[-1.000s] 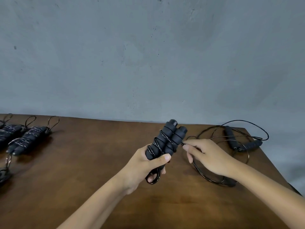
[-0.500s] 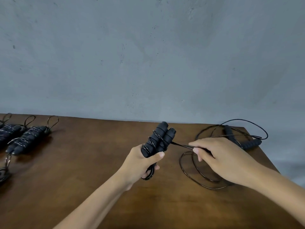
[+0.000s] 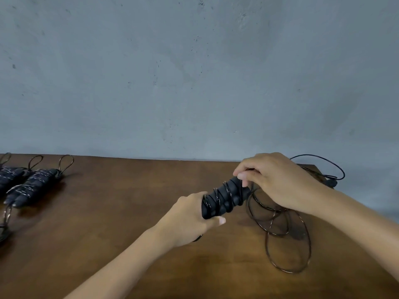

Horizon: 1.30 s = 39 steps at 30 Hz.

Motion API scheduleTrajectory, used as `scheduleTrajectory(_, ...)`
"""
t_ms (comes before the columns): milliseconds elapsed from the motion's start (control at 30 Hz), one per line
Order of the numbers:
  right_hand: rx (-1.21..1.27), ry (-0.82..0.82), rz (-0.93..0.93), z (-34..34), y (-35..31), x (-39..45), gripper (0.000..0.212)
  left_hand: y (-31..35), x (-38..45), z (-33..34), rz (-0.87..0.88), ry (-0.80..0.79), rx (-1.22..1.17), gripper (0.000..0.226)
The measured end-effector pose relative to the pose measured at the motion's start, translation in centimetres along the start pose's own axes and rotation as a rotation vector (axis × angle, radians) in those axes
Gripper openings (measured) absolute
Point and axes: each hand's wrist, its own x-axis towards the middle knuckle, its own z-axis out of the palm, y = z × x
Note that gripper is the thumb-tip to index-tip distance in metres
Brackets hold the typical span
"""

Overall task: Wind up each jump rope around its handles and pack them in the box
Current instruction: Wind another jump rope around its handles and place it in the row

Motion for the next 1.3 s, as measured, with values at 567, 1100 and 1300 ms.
scheduleTrajectory(567,0.601,0.024,0.047,0.3,3.0,1.9,0.007,-0.9,-1.4,-0.6,0.245,0.004,-0.228,0.034)
scheduleTrajectory(1100,0.636,0.096,0.168,3.2,5.3,-0.4,0.017,-1.9,-1.1,-0.3,0.136,0.085,-0.795,0.037)
scheduleTrajectory(1300,0.542,0.075,0.145,3.1,4.5,-1.7,0.02,-1.9,-1.0,0.0,0.05,0.13,-0.864,0.029)
